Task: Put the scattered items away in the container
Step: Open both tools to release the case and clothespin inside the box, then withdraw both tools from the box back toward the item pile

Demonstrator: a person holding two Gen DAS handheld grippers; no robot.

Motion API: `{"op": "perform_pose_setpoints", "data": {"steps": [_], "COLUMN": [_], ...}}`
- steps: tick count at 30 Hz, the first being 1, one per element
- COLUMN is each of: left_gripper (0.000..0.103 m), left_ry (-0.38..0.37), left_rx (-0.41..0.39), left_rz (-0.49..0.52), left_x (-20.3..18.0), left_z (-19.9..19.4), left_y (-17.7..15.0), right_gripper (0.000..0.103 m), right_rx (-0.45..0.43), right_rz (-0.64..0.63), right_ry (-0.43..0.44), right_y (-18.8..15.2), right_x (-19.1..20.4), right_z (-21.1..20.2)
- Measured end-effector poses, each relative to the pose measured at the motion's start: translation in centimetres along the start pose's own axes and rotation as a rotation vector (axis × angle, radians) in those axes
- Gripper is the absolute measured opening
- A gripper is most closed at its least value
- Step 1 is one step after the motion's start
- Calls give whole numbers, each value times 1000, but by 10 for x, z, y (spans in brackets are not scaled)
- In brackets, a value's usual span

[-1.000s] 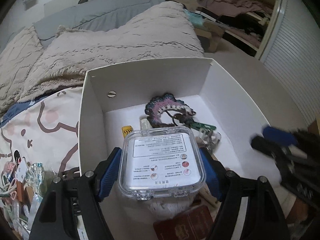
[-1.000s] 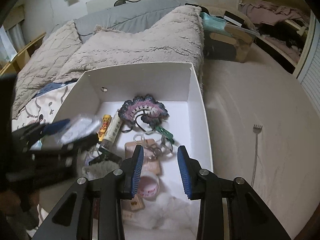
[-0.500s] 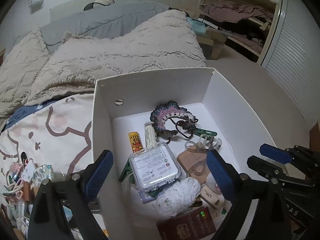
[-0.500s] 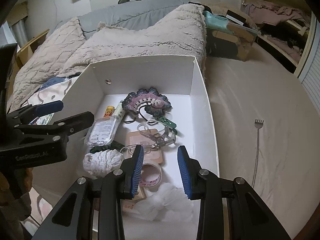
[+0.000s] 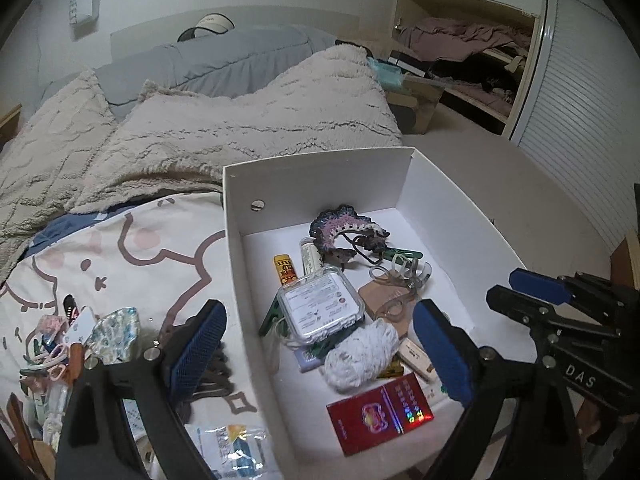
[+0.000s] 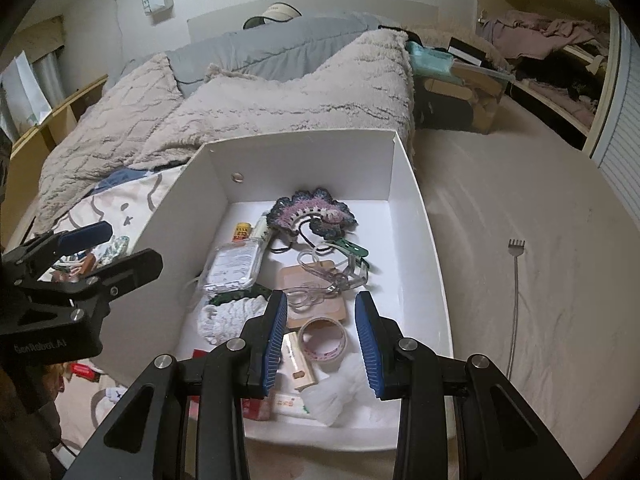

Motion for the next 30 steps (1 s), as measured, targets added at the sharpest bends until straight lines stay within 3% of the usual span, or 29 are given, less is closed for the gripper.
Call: {"op": "perform_pose_setpoints", "data": {"steps": [11, 14, 17, 19, 21, 24, 26, 30], "left_gripper": [95, 99, 100, 100, 102, 103, 103, 103], "left_ry": [-9, -7, 5, 10, 15, 22, 17, 16], "left_rx": [-66, -87, -100, -106, -114, -126, -129, -143], "left_rz": [8, 12, 34, 40, 43, 50, 45, 32], "left_x": [2, 3, 3, 4, 6, 9, 12, 17], "left_z": [-38, -48, -56, -60, -64, -72, -76, -87], "left_y": [-4, -5, -8, -10, -12, -14, -16, -17], "right_gripper": [36, 53, 53, 61, 86, 92, 102, 102], "right_rx": [-85, -103, -117, -129, -151, -190, -200, -220], "right_rz": [-3, 3, 8, 17, 22, 17, 24, 22], "right_ry": [-24, -34, -47, -54, -85, -136, -149, -186], "right_y": [-1, -2, -3, -3, -3, -3, -4, -5], "right_x": [12, 15, 17, 18, 19, 20, 20, 21], "right_z": [-36, -46, -53, -58, -65, -75, -80, -88]}}
Point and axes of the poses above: each gripper's, at about its wrist camera, not at the fingertips, and z roughly the way its jaws point, x to its left, y to its top, the point moved 7 cm from there along z, roughly the way its jaws point, and after that the axes turned 6 degrees about -z, right-handed, at the moved point
